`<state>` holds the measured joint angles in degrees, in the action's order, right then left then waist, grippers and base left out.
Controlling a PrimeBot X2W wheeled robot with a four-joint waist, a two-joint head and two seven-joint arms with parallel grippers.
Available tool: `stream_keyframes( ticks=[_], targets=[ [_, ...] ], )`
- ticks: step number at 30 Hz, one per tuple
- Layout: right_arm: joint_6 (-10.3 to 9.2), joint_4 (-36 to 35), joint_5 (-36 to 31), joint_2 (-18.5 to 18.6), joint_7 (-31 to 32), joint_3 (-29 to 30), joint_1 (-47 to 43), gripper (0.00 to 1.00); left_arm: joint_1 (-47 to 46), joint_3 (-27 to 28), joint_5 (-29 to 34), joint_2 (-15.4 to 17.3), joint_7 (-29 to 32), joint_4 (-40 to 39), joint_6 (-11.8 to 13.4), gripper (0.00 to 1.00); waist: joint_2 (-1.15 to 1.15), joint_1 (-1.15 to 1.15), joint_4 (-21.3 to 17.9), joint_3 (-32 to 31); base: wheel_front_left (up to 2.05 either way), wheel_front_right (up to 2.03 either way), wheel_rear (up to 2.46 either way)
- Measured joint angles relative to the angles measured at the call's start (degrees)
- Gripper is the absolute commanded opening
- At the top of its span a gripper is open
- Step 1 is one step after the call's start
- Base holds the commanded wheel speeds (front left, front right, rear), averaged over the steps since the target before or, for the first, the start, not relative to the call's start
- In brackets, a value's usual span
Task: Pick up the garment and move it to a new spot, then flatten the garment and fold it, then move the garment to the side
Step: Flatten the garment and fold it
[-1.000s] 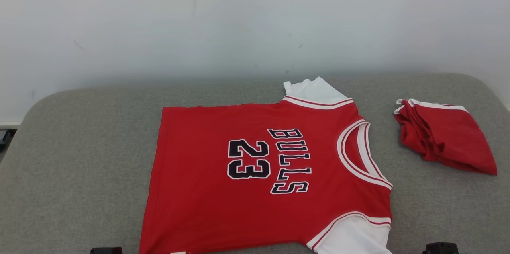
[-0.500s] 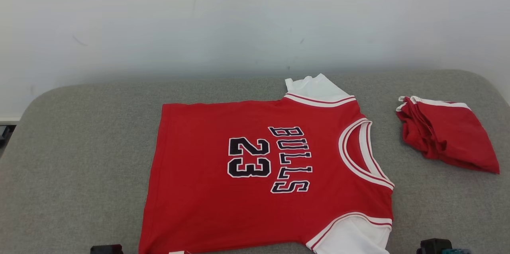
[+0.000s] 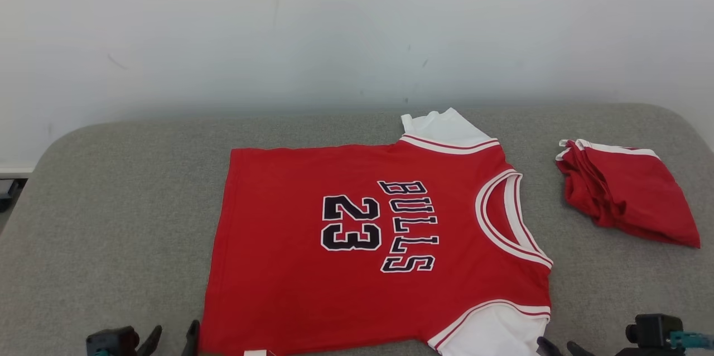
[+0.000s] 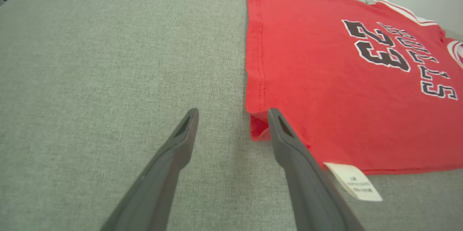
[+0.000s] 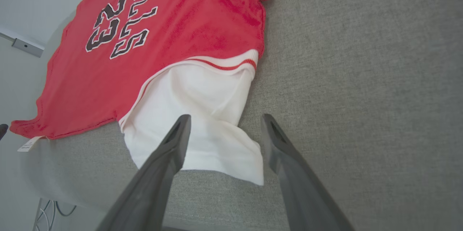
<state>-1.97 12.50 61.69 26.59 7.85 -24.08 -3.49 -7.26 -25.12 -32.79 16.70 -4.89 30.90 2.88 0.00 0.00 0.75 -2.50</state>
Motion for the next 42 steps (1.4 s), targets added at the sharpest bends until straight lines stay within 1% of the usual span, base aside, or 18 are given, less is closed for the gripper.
stream_keyframes(
  ticks=[4,6,8,10,13,14,16,19,21,23,26,28,30,36,42],
  targets=[
    [-0.11,-4.3,0.5,2.1,-0.7,1.7,-0.9,1.00,0.1,1.1,0.0,0.6,-1.8,-3.0,0.7,1.00,0.00,0.00,-0.1,-0.3,0.00,0.00,0.00],
    [-0.60,-6.3,0.4,2.8,-1.6,2.6,-0.9,1.00,0.3,1.7,0.1,1.0,-2.5,-4.6,1.2,1.00,0.00,0.00,-0.2,-0.4,0.00,0.00,0.00],
    [-1.16,-8.3,-1.5,3.1,-3.1,3.2,-0.5,1.00,1.3,2.6,0.1,1.3,-3.8,-6.4,1.7,1.00,0.00,0.00,-0.4,-0.5,0.00,0.00,0.00],
    [-1.60,-9.9,-2.1,2.6,-5.6,4.7,0.1,1.00,2.0,3.3,0.1,1.4,-5.0,-8.0,2.2,1.00,0.00,0.00,-0.7,-0.5,0.00,0.00,0.00],
    [-2.47,-11.2,-5.3,2.2,-9.1,5.9,2.6,1.00,2.4,4.6,0.4,0.9,-7.1,-10.9,2.9,1.00,0.00,0.00,-1.2,-0.4,0.00,0.00,0.00],
    [-2.60,-11.6,-5.4,1.6,-10.4,6.5,3.4,1.00,2.4,5.3,0.4,0.6,-7.7,-11.9,3.2,1.00,0.00,0.00,-1.3,-0.3,0.00,0.00,0.00],
    [-2.66,-12.3,-8.2,1.4,-12.8,6.6,4.7,1.00,2.4,6.3,0.6,0.0,-8.2,-13.6,3.5,1.00,0.00,0.00,-1.7,-0.1,0.00,0.00,0.00],
    [-3.31,-12.1,-9.4,-0.4,-17.1,8.2,6.5,1.00,3.6,8.4,0.8,-0.6,-8.8,-15.6,3.9,1.00,0.00,0.00,-2.3,0.2,0.00,0.00,0.00],
    [-3.66,-11.5,-12.7,-0.5,-19.6,8.3,7.3,1.00,4.8,9.6,1.5,-1.5,-8.8,-16.6,4.2,1.00,0.00,0.00,-2.7,0.5,0.00,0.00,0.00],
    [-4.11,-10.8,-13.7,-0.7,-21.8,9.1,7.4,1.00,5.3,9.8,2.7,-2.5,-8.9,-17.3,4.2,1.00,0.00,0.00,-3.1,0.8,0.00,0.00,0.00],
    [-4.17,-9.9,-15.2,-0.6,-22.0,9.4,7.3,1.00,5.4,10.0,3.6,-3.1,-9.0,-17.8,4.2,1.00,0.01,0.00,-3.3,1.0,0.00,0.00,0.00],
    [-4.44,-9.0,-17.3,-0.6,-22.0,9.2,7.2,1.00,5.9,10.6,4.3,-3.2,-9.3,-18.2,4.2,1.00,0.00,0.00,-3.4,1.2,0.00,0.00,0.00],
    [-4.60,-8.5,-19.1,-0.6,-22.0,9.2,6.7,1.00,6.2,10.9,6.5,-3.0,-9.3,-18.2,4.2,1.00,0.00,0.00,-3.6,1.3,0.00,0.00,0.00],
    [-5.09,-6.9,-21.0,-1.7,-22.0,11.2,3.6,1.00,8.6,14.3,10.0,-5.3,-9.3,-18.4,4.2,1.00,0.00,0.00,-3.7,1.2,0.00,0.00,0.00],
    [-5.10,-5.3,-22.6,-3.1,-22.0,10.4,2.6,1.00,9.4,14.5,12.6,-7.4,-9.3,-19.0,4.2,1.00,0.00,0.00,-4.0,0.9,0.00,0.00,0.00]
  ],
)
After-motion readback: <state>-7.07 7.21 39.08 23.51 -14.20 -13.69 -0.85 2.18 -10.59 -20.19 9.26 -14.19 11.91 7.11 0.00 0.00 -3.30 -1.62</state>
